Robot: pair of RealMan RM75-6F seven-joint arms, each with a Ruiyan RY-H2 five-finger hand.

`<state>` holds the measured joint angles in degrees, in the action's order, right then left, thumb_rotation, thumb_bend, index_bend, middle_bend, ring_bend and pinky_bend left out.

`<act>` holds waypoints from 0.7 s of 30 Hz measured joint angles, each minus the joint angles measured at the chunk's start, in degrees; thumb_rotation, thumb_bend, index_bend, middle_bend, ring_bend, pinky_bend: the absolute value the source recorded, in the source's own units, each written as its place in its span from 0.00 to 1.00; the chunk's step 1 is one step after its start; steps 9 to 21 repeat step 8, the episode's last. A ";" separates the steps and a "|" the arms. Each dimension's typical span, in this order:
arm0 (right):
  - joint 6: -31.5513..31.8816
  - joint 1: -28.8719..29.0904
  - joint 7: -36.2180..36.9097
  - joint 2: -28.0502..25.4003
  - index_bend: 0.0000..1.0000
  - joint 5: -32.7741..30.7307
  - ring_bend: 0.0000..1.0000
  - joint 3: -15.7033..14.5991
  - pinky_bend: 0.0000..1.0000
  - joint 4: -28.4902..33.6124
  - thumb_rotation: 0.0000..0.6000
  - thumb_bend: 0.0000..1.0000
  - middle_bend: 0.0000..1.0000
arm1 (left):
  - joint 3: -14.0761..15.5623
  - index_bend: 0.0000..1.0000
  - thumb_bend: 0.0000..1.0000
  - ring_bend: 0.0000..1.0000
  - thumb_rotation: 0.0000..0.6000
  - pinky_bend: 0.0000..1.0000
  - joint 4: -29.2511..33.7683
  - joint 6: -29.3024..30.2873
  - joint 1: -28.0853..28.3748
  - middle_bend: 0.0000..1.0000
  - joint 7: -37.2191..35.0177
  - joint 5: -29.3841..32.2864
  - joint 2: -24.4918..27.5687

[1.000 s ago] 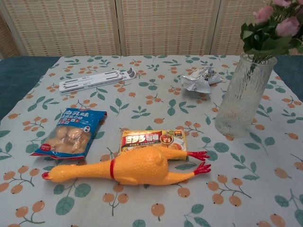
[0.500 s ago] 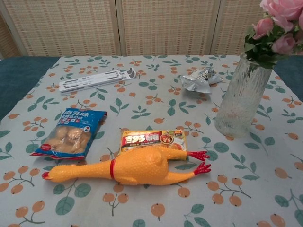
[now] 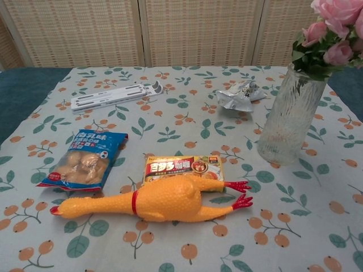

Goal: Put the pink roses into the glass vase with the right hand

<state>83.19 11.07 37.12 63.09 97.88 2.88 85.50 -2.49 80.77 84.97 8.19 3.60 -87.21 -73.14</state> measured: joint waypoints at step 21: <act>13.10 -5.63 -35.15 10.72 0.00 -0.45 0.00 2.29 0.18 -8.43 1.00 0.06 0.00 | -0.06 0.07 0.33 0.02 1.00 0.35 -0.08 0.33 -0.07 0.00 -0.36 -0.17 0.03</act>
